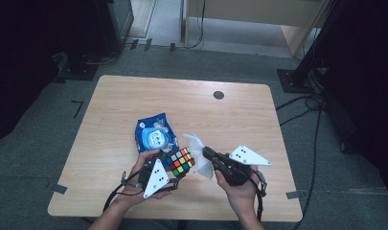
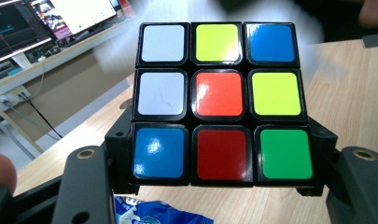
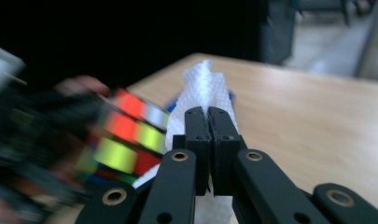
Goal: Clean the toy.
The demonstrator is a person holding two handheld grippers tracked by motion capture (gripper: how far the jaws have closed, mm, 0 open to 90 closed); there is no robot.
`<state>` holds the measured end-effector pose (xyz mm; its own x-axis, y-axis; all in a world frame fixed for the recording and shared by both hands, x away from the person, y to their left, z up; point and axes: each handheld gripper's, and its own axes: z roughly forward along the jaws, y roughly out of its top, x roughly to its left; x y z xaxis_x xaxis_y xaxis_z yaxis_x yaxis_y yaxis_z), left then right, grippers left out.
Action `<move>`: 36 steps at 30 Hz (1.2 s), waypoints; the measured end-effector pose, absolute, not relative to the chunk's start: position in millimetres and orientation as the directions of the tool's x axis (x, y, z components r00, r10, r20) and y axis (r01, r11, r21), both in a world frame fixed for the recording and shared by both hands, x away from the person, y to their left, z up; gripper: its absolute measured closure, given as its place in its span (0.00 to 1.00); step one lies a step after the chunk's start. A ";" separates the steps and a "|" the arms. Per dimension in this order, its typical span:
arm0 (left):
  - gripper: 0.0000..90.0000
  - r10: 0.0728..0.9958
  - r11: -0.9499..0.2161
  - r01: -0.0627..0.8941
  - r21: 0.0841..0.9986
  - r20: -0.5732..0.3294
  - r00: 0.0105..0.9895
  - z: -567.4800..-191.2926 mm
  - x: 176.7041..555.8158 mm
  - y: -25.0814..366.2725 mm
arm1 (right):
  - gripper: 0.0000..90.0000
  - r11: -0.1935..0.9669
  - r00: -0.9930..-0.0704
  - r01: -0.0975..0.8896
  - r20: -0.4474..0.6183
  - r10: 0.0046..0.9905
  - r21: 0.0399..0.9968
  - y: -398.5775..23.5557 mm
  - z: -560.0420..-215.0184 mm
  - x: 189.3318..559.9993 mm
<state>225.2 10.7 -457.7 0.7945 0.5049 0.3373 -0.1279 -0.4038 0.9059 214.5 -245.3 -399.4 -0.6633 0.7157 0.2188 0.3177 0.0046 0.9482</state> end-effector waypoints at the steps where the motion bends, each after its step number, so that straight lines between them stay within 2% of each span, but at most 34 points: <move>1: 0.38 0.504 -0.403 -0.124 0.907 0.334 0.797 -458.1 225.1 10.2 | 0.99 -0.008 -0.688 0.295 0.218 0.693 0.955 -243.9 -392.2 209.9; 5: 0.38 0.497 -0.401 -0.129 0.907 0.334 0.801 -457.7 223.4 8.0 | 0.99 -0.017 -0.746 0.249 0.203 0.634 0.968 -231.8 -378.4 197.5; 10: 0.38 0.491 -0.377 -0.143 0.915 0.328 0.807 -450.8 219.0 8.4 | 0.99 0.020 -0.733 0.304 0.220 0.644 0.953 -220.3 -400.3 206.0; 15: 0.38 0.503 -0.375 -0.132 0.918 0.321 0.803 -451.8 222.4 13.1 | 0.99 0.089 -0.656 0.339 0.168 0.736 0.937 -225.4 -425.1 222.2; 20: 0.38 0.533 -0.357 -0.125 0.926 0.311 0.787 -448.5 226.6 22.0 | 0.99 0.071 -0.551 0.415 0.189 0.813 0.907 -237.5 -449.8 239.0; 24: 0.38 0.556 -0.347 -0.114 0.931 0.302 0.774 -447.9 228.0 27.4 | 0.98 0.049 -0.491 0.413 0.177 0.853 0.909 -232.1 -456.0 247.3; 25: 0.38 0.559 -0.344 -0.113 0.932 0.301 0.773 -447.6 227.5 28.2 | 0.94 0.055 -0.505 0.400 0.170 0.846 0.915 -228.2 -456.9 249.3; 28: 0.38 0.569 -0.349 -0.112 0.930 0.306 0.763 -447.3 226.4 30.6 | 0.68 0.074 -0.526 0.372 0.144 0.838 0.925 -217.0 -455.3 252.3; 32: 0.38 0.585 -0.348 -0.104 0.932 0.302 0.753 -447.8 227.9 34.1 | 0.62 0.041 -0.532 0.369 0.175 0.829 0.928 -217.7 -447.7 250.4; 36: 0.38 0.595 -0.346 -0.100 0.933 0.301 0.745 -448.7 229.4 33.6 | 0.57 -0.049 -0.532 0.394 0.271 0.802 0.918 -228.7 -438.4 245.6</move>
